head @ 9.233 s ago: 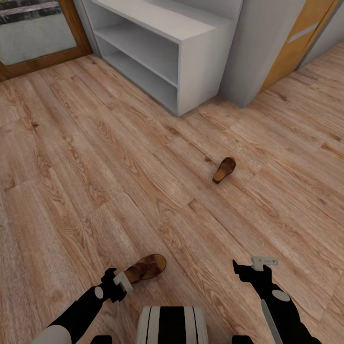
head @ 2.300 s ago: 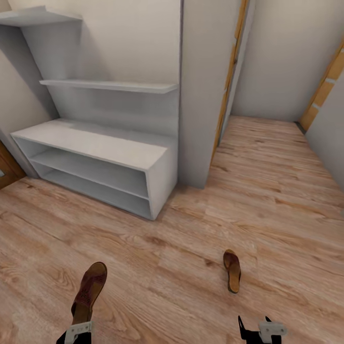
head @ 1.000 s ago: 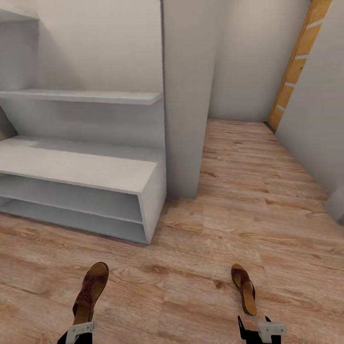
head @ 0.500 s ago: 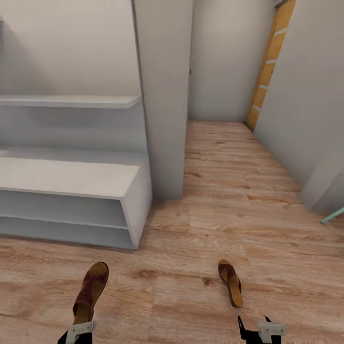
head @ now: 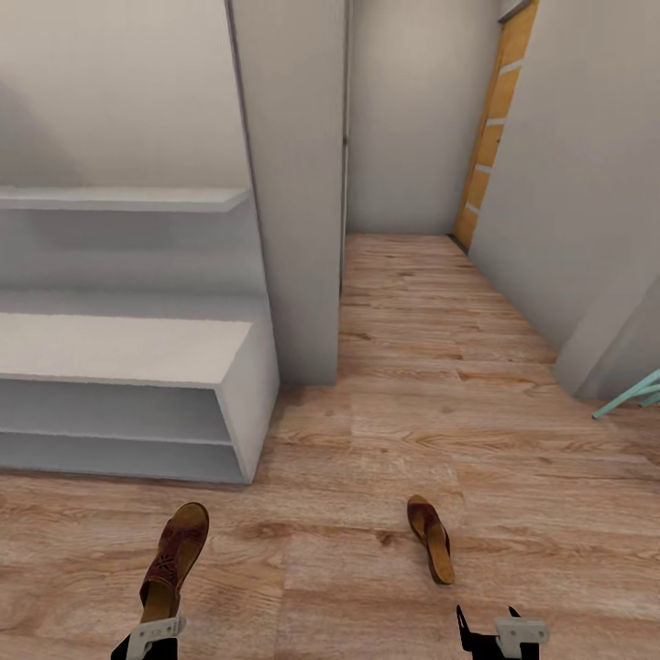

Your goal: Pick up the two gym shoes and the two sandals from the corridor floor and place them onto the hallstand (shoe rack) in the corridor, making sure they are on the rack and not on the floor. Arrange them so the two gym shoes are next to each other and the two sandals are next to each other.

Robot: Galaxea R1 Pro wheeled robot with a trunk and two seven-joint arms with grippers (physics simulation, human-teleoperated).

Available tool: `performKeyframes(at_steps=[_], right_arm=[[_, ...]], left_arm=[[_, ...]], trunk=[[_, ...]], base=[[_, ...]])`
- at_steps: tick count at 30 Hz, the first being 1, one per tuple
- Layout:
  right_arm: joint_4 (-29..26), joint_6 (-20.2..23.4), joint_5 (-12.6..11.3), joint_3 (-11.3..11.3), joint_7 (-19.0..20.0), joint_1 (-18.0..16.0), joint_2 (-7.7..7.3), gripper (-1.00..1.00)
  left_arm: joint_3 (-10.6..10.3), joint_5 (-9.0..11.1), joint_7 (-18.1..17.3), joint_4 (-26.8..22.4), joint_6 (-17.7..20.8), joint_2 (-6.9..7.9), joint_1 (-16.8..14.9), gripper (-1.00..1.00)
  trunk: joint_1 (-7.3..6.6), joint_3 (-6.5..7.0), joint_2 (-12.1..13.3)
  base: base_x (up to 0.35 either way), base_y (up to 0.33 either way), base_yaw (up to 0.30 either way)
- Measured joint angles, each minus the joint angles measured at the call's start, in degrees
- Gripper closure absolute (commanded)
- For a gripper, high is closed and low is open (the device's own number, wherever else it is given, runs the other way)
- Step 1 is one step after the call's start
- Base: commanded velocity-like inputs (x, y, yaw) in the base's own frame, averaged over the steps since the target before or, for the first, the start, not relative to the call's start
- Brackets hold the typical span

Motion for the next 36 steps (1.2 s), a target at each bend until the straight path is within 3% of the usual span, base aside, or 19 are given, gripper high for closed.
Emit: performKeyframes(at_steps=[9,36], right_arm=[[0.0,0.0,0.0,0.0,0.0,0.0,0.00,-1.00],[0.0,0.0,0.0,0.0,0.0,0.0,0.00,-1.00]], left_arm=[[0.0,0.0,0.0,0.0,0.0,0.01,0.0,1.00],[0.0,0.0,-0.1,0.0,0.0,-0.01,0.0,1.00]], trunk=[[0.00,0.00,0.0],[0.00,0.00,0.0]], base=[[0.000,0.000,-0.035],[0.000,0.000,-0.269]])
